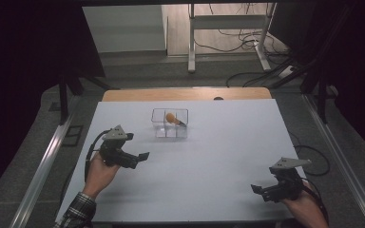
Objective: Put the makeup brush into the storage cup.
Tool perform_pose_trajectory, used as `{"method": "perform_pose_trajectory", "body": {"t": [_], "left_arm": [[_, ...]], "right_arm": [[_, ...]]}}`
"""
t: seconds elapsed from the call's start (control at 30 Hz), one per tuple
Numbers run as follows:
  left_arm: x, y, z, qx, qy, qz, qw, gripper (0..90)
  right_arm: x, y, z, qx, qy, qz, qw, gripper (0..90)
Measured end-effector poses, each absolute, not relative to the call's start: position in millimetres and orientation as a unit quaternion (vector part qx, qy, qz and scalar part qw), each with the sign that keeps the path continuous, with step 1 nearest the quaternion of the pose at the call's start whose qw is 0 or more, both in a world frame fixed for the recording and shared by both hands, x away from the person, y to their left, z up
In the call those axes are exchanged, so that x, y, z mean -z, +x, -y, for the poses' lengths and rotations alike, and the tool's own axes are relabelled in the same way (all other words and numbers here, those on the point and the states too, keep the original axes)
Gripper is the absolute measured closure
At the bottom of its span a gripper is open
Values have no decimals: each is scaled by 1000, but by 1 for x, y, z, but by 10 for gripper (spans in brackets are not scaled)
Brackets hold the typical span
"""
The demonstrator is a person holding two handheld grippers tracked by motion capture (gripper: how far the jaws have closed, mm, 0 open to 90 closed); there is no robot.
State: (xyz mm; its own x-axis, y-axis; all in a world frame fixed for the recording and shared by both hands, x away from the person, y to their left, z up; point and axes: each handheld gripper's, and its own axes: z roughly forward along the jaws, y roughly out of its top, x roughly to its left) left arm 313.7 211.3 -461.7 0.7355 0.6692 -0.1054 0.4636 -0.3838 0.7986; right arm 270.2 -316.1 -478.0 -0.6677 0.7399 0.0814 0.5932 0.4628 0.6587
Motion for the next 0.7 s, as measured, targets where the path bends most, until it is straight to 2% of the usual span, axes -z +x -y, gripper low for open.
{"method": "perform_pose_trajectory", "body": {"t": [0.7], "left_arm": [[469,293,-231,-117,820,-367,423,0]], "right_arm": [[478,270,316,-338,392,-848,110,0]]}}
